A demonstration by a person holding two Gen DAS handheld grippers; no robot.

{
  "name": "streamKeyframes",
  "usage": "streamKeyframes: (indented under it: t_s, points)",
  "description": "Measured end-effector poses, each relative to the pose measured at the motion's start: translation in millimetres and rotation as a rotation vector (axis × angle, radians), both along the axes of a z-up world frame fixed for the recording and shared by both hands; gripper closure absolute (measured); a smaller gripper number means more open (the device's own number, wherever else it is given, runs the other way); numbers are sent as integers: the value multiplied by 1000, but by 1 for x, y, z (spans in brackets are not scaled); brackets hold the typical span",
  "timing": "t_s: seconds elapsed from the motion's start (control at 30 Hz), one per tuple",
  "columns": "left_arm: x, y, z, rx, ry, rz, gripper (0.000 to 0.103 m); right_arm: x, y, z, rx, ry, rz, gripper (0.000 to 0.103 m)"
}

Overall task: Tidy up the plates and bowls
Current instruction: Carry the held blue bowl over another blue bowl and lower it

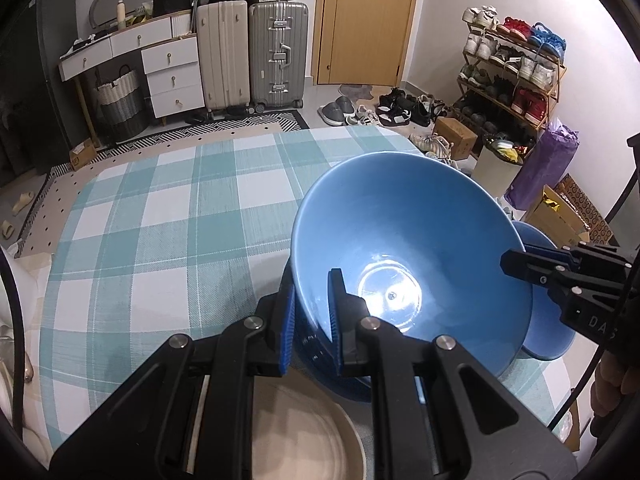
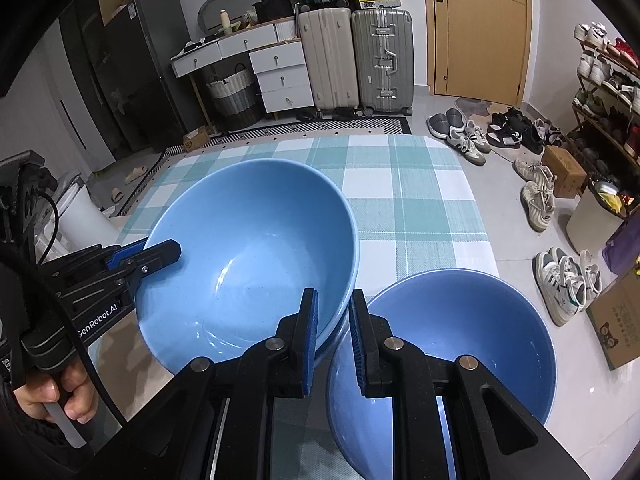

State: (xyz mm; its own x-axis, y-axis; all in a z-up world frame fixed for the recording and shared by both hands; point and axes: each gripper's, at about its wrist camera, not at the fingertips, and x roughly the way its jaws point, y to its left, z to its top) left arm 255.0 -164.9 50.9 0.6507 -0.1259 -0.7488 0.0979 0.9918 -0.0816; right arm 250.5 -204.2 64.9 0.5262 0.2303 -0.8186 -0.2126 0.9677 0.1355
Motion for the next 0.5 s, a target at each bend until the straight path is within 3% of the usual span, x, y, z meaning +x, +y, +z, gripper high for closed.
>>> streamKeyframes:
  t_s: [0.5]
  points:
    - [8,1,-19,24,14,2,92,4,1,-9,-21,5,3,87]
